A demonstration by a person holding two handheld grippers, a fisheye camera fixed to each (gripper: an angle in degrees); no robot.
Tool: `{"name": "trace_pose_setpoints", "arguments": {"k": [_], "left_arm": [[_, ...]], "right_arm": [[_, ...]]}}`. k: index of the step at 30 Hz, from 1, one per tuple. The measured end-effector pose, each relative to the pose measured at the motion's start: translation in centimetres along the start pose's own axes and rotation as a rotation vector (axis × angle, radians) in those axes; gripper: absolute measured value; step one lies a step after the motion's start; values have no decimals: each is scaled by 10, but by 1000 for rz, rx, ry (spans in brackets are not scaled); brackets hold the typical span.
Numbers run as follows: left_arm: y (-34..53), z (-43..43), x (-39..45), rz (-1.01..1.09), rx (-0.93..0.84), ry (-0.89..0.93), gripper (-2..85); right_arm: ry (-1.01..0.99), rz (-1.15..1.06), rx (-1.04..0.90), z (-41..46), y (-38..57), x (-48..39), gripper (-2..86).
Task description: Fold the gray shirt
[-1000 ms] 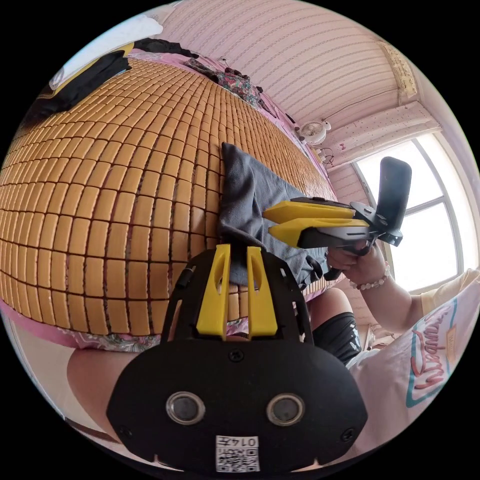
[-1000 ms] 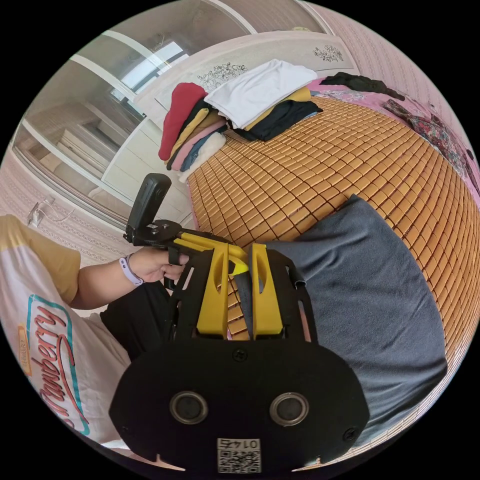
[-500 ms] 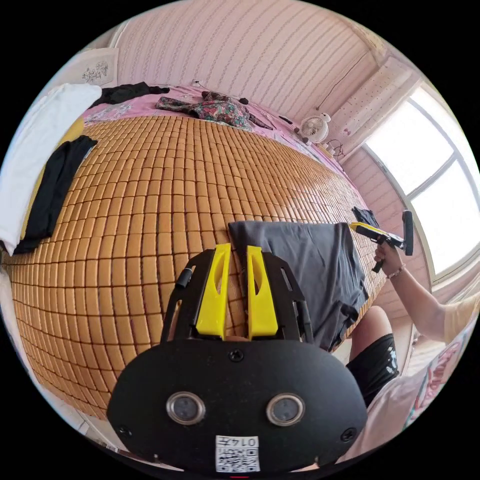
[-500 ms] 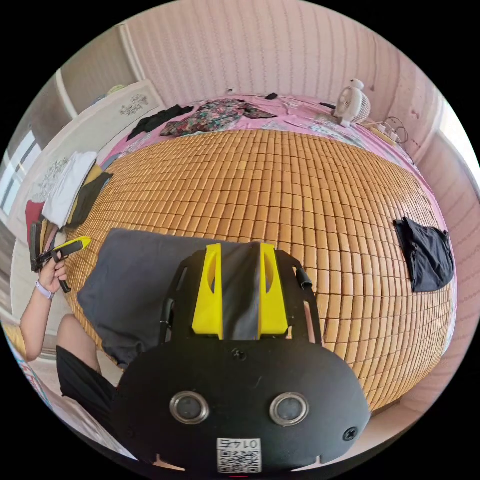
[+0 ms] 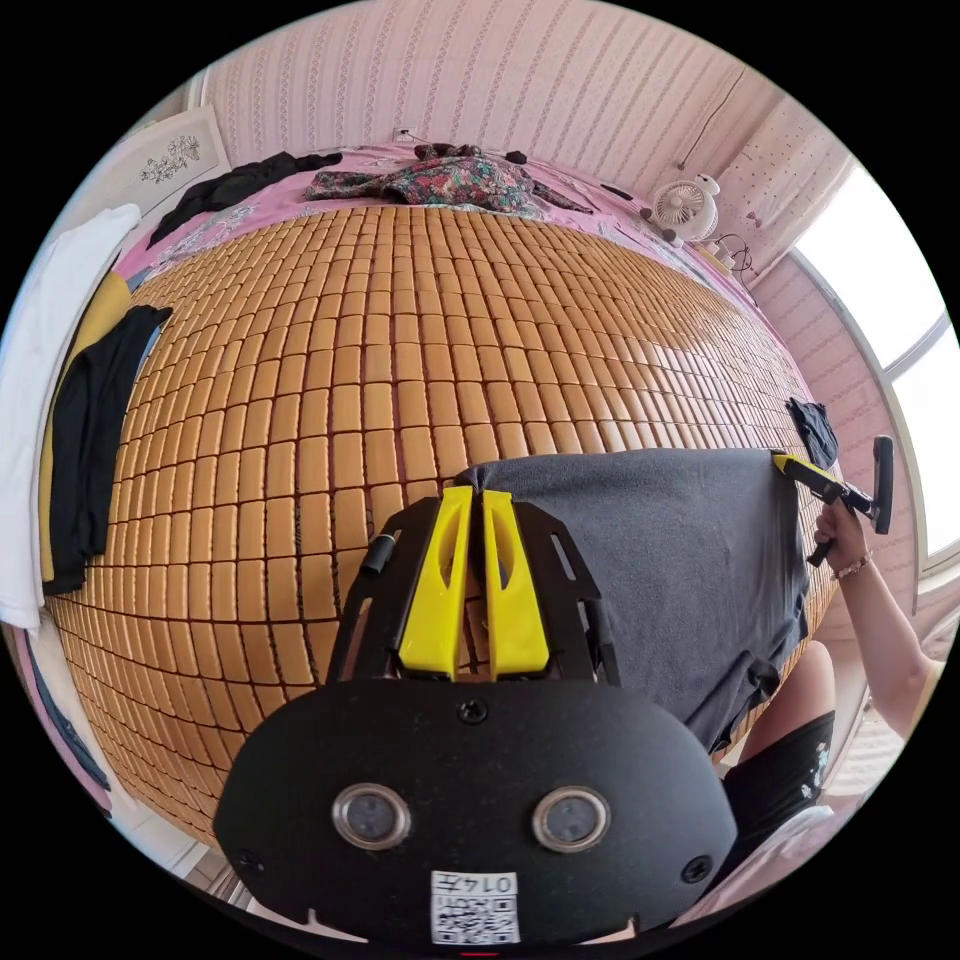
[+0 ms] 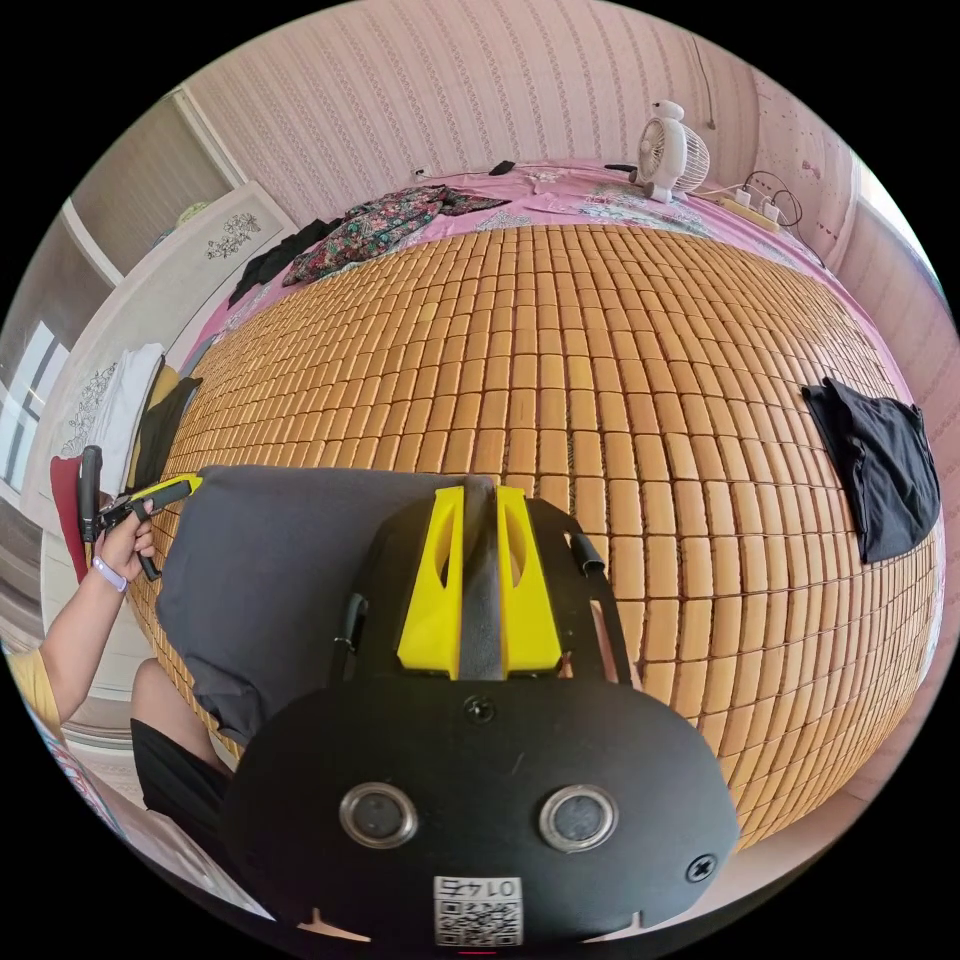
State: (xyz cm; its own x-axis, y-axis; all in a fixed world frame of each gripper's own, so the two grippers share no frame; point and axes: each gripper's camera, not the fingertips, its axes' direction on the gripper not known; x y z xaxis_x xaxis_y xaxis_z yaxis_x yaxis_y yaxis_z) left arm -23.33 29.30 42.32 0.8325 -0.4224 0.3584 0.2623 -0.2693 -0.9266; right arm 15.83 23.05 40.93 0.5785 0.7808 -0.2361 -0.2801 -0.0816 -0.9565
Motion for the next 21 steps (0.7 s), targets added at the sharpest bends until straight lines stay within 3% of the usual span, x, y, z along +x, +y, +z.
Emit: {"name": "trace_pose_setpoints", "arguments": {"k": [4, 7, 9, 14, 21], "left_arm": [[3, -12, 1, -34, 26, 41, 67], [35, -55, 24, 76, 135, -32, 67], [64, -71, 50, 180, 135, 2, 67], [158, -47, 157, 404, -58, 214, 57], [205, 9, 198, 407, -188, 83, 7]], "right_arm": [[75, 43, 105, -52, 13, -9, 59], [2, -75, 156, -96, 47, -39, 62], [-128, -218, 54, -102, 82, -81, 61], [-309, -423, -179, -82, 154, -162, 56], [-183, -471, -278, -65, 179, -196, 32]]}}
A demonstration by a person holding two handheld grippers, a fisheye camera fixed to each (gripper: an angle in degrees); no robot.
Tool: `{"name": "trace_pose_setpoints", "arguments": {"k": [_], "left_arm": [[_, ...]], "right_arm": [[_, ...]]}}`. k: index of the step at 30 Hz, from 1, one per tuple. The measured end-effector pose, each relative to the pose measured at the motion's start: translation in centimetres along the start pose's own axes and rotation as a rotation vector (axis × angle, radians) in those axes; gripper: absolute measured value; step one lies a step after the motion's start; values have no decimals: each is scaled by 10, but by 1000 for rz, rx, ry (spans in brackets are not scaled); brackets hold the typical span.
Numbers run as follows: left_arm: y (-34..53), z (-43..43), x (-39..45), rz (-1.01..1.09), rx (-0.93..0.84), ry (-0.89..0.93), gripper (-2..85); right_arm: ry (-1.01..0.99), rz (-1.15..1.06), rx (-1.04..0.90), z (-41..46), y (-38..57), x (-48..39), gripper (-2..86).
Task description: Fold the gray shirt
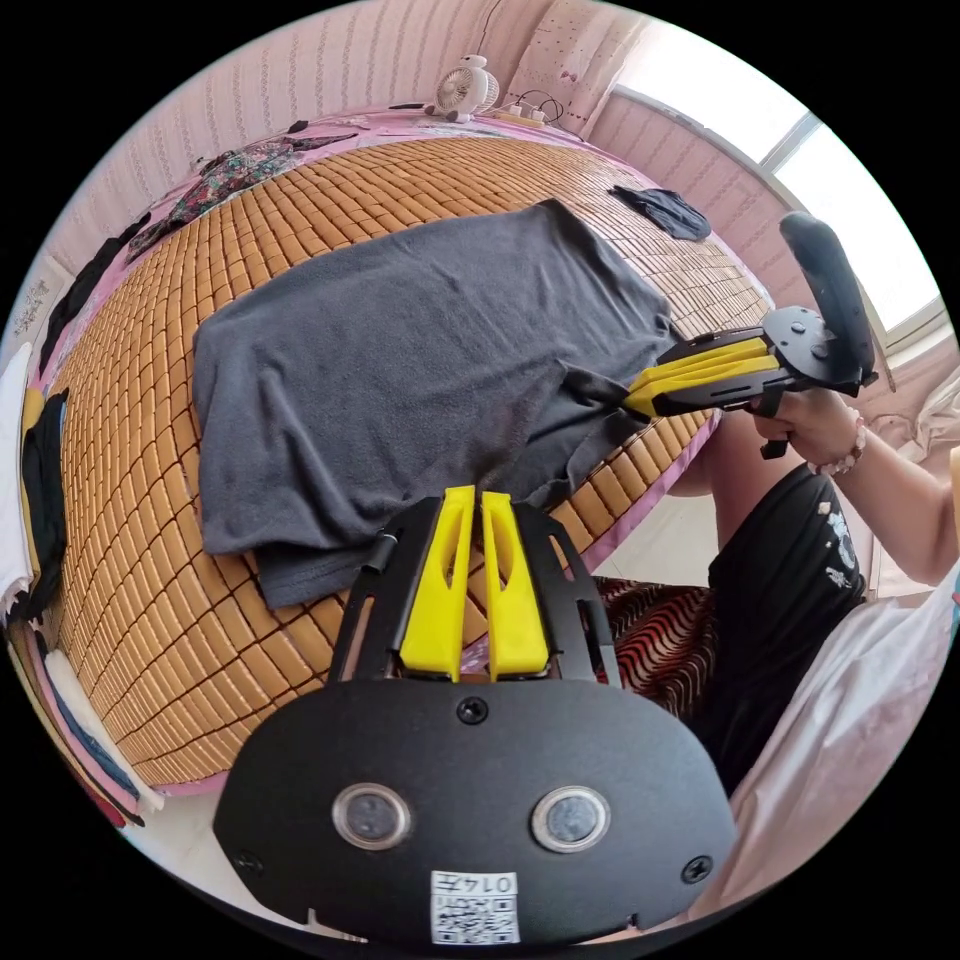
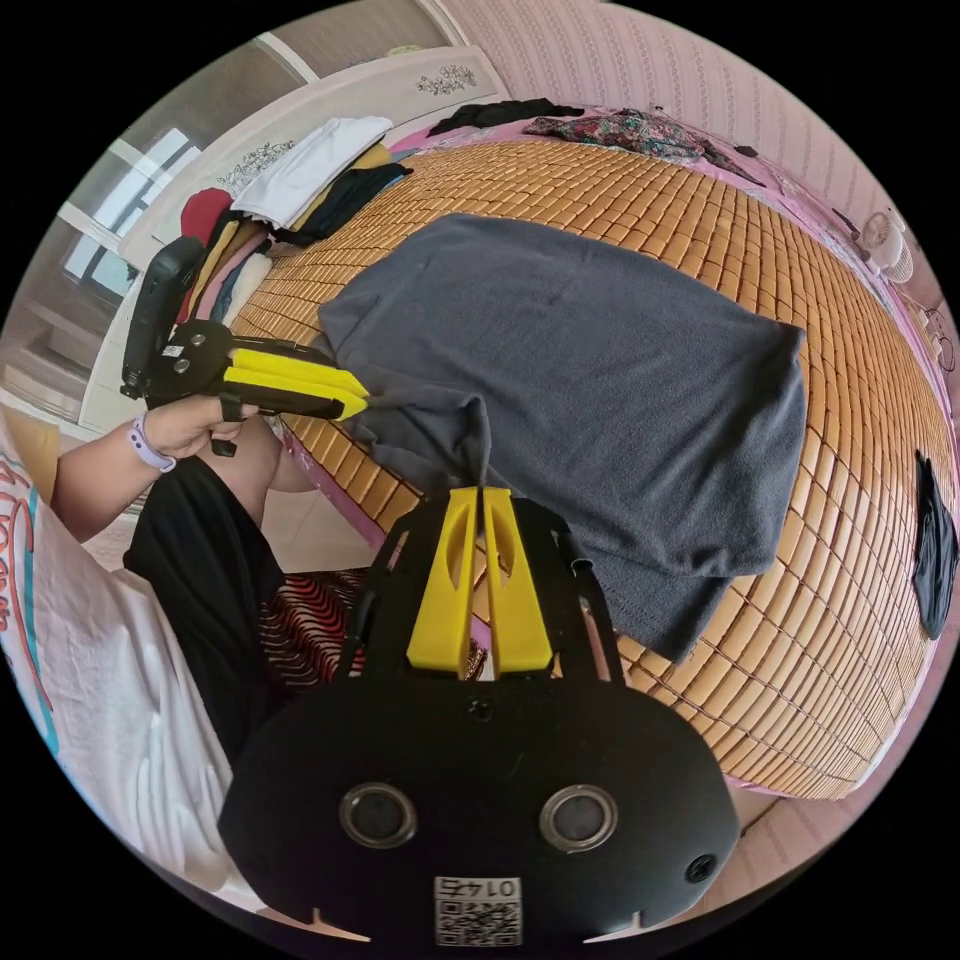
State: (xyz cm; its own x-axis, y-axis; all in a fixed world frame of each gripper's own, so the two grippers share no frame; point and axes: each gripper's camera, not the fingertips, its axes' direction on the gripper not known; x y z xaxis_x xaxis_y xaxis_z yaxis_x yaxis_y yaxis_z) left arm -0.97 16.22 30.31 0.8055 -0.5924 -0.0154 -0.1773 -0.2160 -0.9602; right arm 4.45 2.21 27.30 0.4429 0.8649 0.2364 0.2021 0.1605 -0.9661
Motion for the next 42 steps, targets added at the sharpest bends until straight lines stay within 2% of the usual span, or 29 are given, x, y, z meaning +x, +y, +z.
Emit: {"name": "trace_pose_setpoints", "arguments": {"k": [3, 9, 13, 16, 19, 22, 26, 29, 31, 32, 33, 37, 40, 42], "left_arm": [[15, -11, 1, 8, 34, 52, -1], [55, -13, -5, -44, -17, 93, 3], [64, -29, -8, -86, 74, 148, 4], [50, -29, 7, -47, 154, 156, 4], [29, 0, 29, -19, 146, 197, 4], [16, 22, 50, 8, 155, 223, 1], [19, 50, 81, 105, 102, 72, -4], [33, 52, 92, 138, 123, 47, -6], [40, 53, 96, 163, 126, 42, -6], [43, 54, 97, 164, 126, 49, -6], [44, 54, 97, 161, 125, 55, -6], [50, 56, 96, 152, 110, 90, -6], [64, 51, 103, 161, 129, 100, -4], [75, 42, 110, 182, 169, 132, -3]], "right_arm": [[20, -54, -6, -11, 7, -11, 17], [-50, -91, -79, -19, 17, -16, 8], [29, -92, -23, -41, 3, -17, 8], [52, -124, 6, -44, -36, -15, 6], [59, -191, 2, -33, -100, -14, 4], [174, -262, -35, -16, -167, -15, 2], [194, -296, -233, 32, -226, 2, 1], [165, -361, -433, 31, -258, 5, 1], [247, -376, -393, 20, -276, 7, 1], [245, -329, -359, 18, -289, 16, 1], [235, -281, -409, 33, -295, 30, 1], [199, -253, -349, 12, -291, 40, 3], [143, -169, -162, -41, -240, 54, 3], [134, -28, -54, -85, -169, 76, 13]]}}
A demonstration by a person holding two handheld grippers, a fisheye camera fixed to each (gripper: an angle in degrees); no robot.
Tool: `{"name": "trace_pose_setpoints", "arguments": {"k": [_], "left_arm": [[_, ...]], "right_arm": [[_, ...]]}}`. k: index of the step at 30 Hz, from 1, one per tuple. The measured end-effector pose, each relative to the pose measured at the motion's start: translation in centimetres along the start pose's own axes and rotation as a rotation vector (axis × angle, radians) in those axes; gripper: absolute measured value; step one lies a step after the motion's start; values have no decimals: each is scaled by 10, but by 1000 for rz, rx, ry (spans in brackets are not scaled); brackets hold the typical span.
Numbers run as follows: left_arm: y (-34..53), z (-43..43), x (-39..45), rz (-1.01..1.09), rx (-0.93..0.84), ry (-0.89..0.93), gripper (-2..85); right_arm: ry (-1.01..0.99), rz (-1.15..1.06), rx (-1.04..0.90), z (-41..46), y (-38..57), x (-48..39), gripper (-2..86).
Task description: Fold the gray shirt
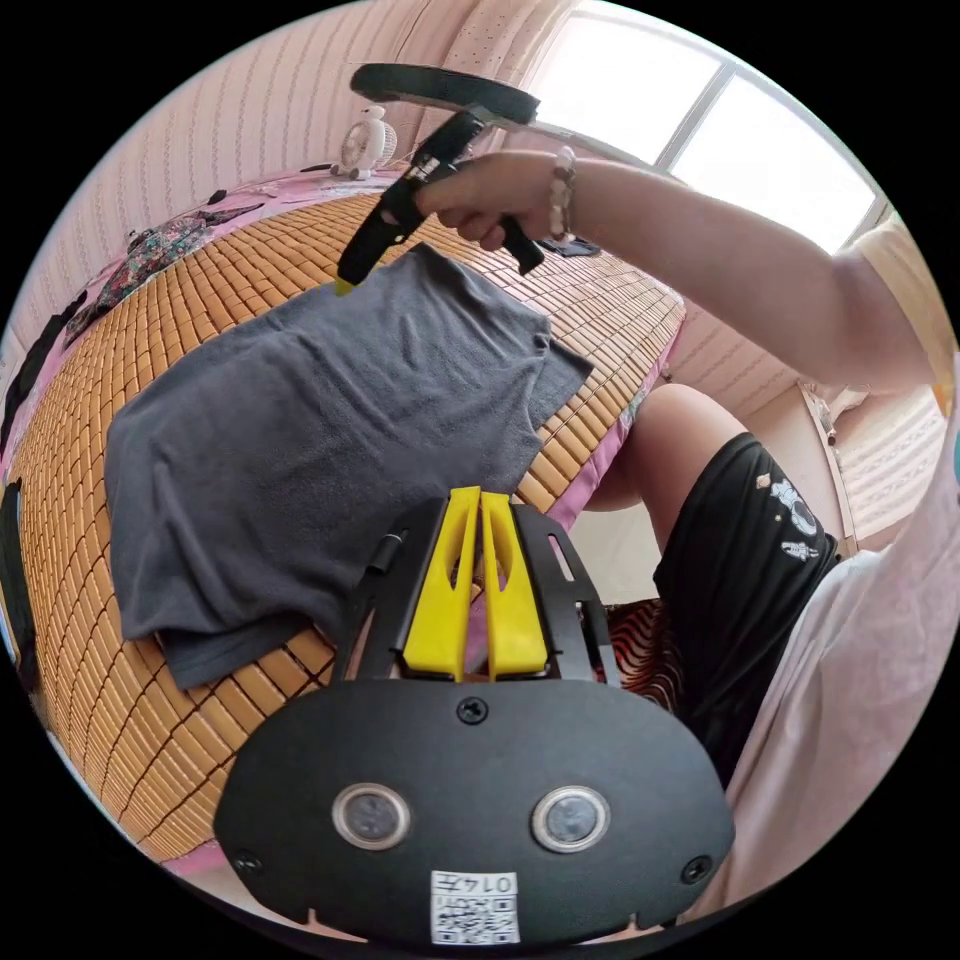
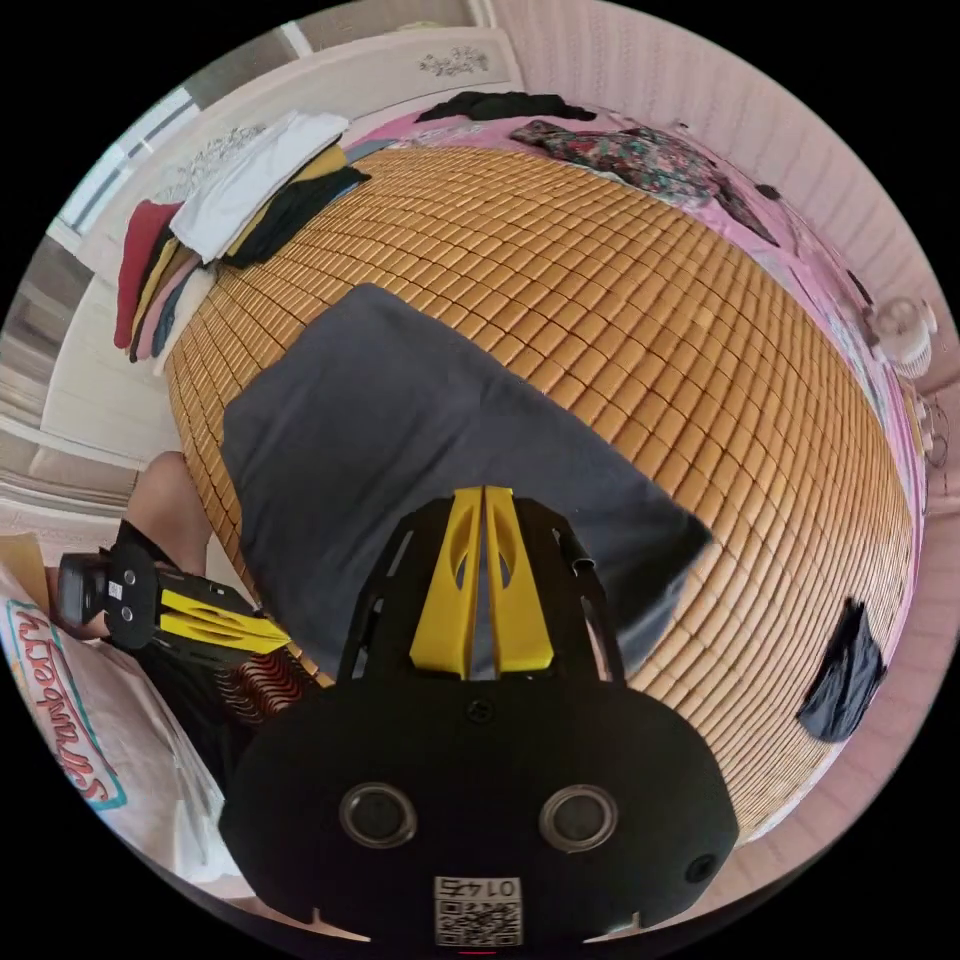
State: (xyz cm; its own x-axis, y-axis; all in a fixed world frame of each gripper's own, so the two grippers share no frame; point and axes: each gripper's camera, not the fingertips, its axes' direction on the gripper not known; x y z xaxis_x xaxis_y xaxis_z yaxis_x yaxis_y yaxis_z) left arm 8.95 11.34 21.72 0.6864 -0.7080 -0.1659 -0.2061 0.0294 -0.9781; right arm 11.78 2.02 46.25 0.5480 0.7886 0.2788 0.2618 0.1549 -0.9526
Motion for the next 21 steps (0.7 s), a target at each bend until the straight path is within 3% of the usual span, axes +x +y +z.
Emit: {"name": "trace_pose_setpoints", "arguments": {"k": [4, 9, 13, 17, 21], "left_arm": [[10, -22, 29, 80, 114, 16, 0], [-8, -20, 48, 138, 194, 132, 106], [-34, -8, 71, 216, 238, 60, 200], [-69, 9, 93, 298, 233, 29, 200], [-105, 42, 104, 325, 171, -24, 201]], "right_arm": [[25, 302, 45, -33, 127, 37, 39], [-116, 516, 8, -36, 235, 60, 62], [-304, 608, 126, -46, 265, 84, 39], [-537, 631, 373, -84, 290, 110, 12], [-618, 591, 471, -107, 294, 123, 10]]}}
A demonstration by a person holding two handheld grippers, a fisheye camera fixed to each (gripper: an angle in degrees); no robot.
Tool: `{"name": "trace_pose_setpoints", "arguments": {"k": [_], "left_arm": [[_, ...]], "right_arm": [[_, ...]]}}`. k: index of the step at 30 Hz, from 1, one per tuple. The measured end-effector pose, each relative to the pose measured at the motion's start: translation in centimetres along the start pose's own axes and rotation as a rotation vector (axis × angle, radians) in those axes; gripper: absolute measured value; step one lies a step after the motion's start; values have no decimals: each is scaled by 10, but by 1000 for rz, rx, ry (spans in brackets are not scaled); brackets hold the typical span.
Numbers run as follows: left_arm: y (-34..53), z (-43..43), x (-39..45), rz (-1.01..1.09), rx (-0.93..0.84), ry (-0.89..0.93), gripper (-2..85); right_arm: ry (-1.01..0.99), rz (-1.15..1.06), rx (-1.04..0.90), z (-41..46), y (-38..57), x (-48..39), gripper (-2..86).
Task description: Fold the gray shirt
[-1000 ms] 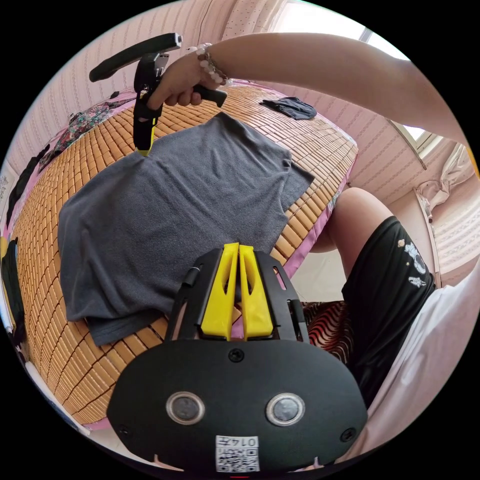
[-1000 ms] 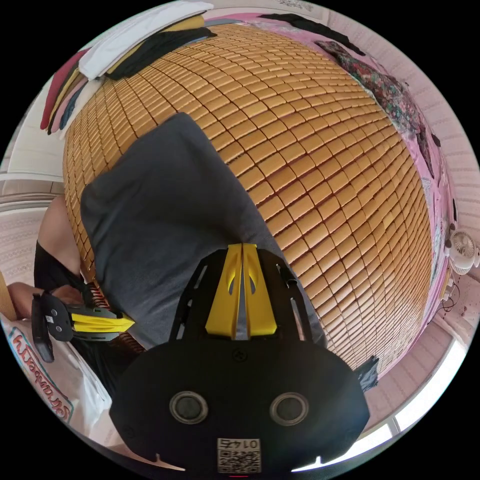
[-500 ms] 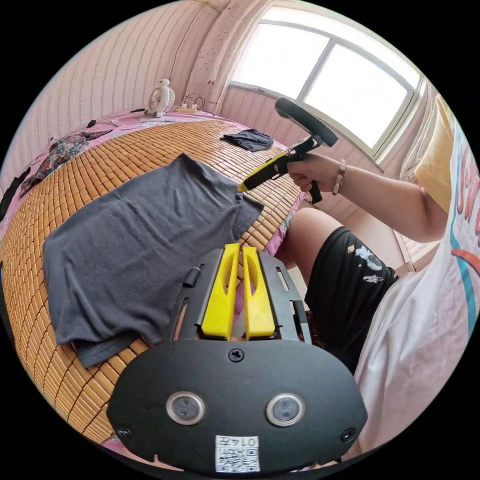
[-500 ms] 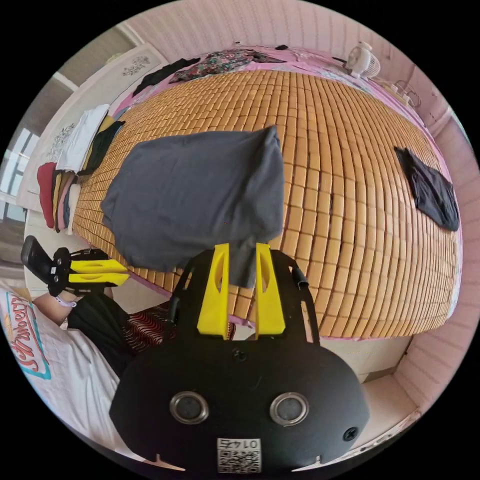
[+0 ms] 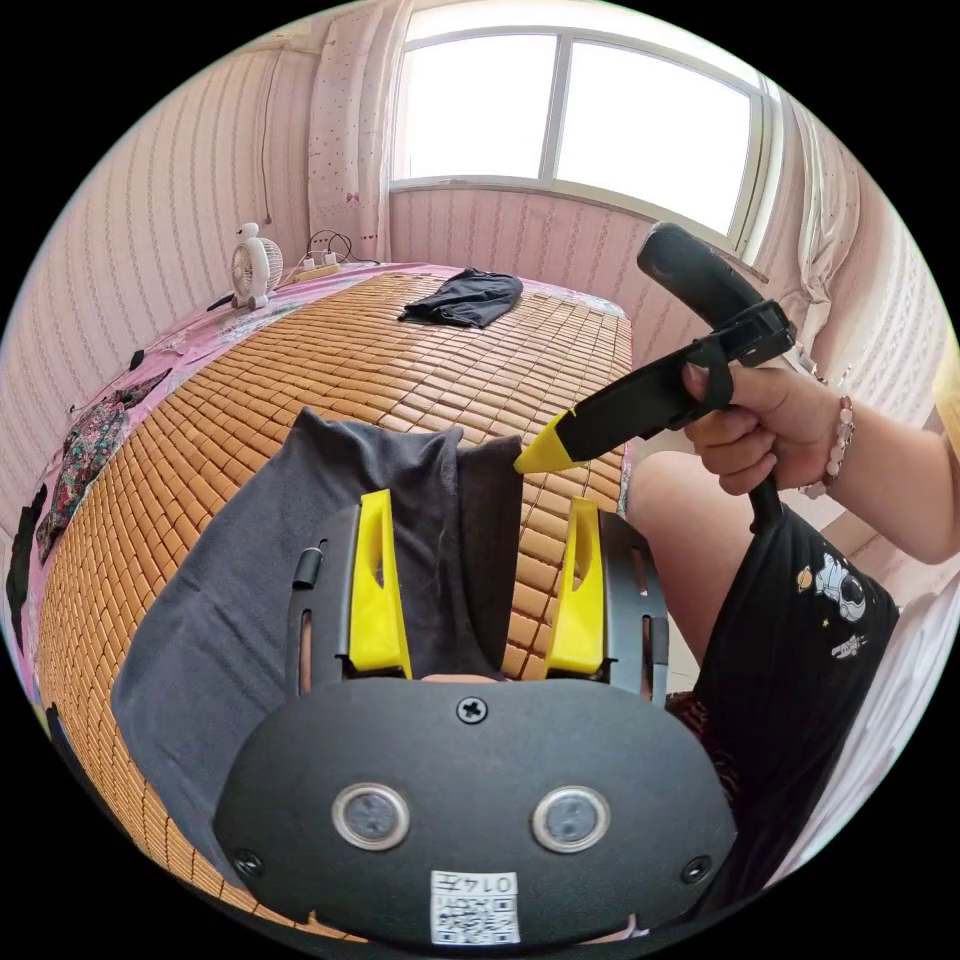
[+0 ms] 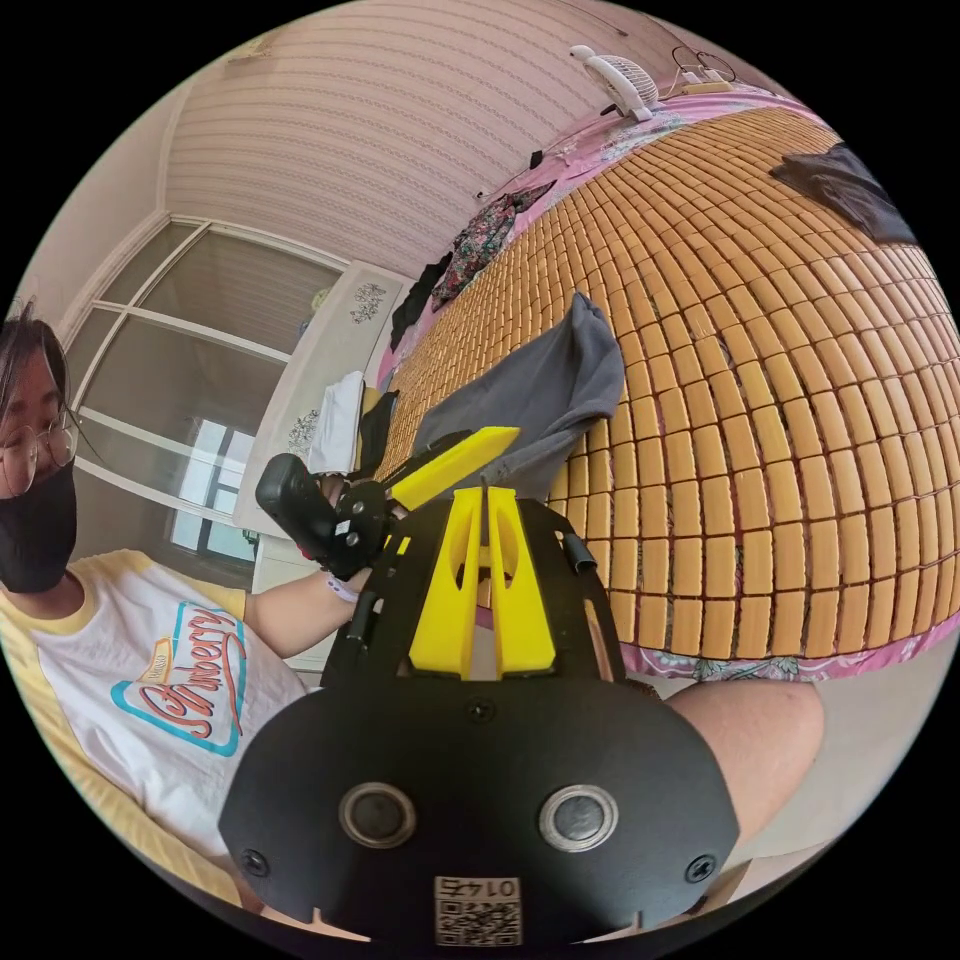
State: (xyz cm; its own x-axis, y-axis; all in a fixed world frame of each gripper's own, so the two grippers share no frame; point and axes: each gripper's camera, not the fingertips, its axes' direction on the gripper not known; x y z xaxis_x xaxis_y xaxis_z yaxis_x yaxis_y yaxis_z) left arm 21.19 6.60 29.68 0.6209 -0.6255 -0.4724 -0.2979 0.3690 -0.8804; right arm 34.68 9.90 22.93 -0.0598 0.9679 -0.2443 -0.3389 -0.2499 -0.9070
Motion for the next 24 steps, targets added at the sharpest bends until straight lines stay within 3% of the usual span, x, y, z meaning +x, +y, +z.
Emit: {"name": "trace_pose_setpoints", "arguments": {"k": [4, 10, 14, 19, 24], "left_arm": [[-15, 40, 2, -9, -158, 54, 134], [13, 15, 21, 36, -263, 136, 0], [49, -23, 49, 99, -301, 180, -1], [61, -54, 65, 121, -327, 163, -3], [46, -84, 58, 90, -223, 171, -2]], "right_arm": [[-74, 15, -50, 8, 0, 11, 9], [90, 76, 18, -26, 1, 48, 55], [108, 98, 49, -15, -12, 64, 97], [175, 96, -18, 20, -18, 65, 58], [89, 151, 103, -34, 4, 75, 25]]}}
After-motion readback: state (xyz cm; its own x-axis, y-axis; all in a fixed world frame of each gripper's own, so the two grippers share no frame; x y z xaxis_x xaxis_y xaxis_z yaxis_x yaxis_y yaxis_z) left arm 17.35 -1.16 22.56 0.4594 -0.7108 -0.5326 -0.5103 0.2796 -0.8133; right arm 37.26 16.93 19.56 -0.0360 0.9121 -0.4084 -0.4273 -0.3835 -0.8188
